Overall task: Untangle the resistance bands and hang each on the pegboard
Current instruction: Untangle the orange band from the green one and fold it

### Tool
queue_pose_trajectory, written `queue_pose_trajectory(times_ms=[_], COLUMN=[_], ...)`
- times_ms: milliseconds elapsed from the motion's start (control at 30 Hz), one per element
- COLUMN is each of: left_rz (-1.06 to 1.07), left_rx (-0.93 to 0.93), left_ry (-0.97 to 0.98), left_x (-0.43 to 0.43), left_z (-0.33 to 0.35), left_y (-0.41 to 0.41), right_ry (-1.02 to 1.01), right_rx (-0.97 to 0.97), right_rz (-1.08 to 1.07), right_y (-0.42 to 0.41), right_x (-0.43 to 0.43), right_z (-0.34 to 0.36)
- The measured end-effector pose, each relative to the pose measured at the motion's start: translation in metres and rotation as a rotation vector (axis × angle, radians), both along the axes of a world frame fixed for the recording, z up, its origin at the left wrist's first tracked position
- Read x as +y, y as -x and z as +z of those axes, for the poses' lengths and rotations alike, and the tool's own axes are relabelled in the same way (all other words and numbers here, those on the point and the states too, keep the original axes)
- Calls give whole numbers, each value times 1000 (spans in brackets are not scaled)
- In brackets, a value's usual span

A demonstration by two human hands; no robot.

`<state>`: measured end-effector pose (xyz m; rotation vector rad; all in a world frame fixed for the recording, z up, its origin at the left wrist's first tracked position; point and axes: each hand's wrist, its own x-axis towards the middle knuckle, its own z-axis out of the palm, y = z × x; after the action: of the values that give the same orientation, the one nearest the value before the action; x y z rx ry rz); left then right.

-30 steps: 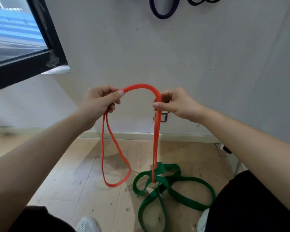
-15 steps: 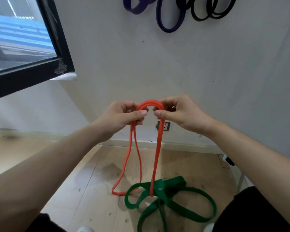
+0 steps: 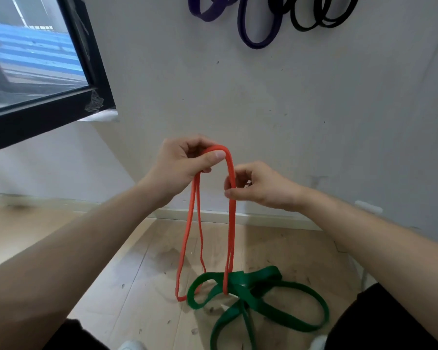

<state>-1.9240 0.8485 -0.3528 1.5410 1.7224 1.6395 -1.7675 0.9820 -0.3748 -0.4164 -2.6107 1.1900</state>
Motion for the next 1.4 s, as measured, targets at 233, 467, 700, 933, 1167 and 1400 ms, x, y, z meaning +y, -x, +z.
queue_pose_trajectory(times_ms=[233, 467, 700, 933, 1167, 1400], left_rz=[116, 189, 258, 124, -125, -67], left_rx=[-152, -168, -191, -274, -128, -49], left_ry=[-87, -55, -17, 139, 359, 203], left_x=[-11, -20, -24, -25, -18, 2], left_z=[12, 6, -4, -11, -12, -5], left_y=[16, 35, 54, 65, 33, -3], right_ry=[31, 67, 275, 198, 7, -79], right_rx=[-136, -64, 25, 215, 346, 222], right_rz=[-29, -78, -51, -142, -138, -101], right_y=[9, 3, -11, -18, -12, -8], right_x=[9, 15, 22, 22, 10, -2], right_z=[-15, -5, 10, 20, 24, 23])
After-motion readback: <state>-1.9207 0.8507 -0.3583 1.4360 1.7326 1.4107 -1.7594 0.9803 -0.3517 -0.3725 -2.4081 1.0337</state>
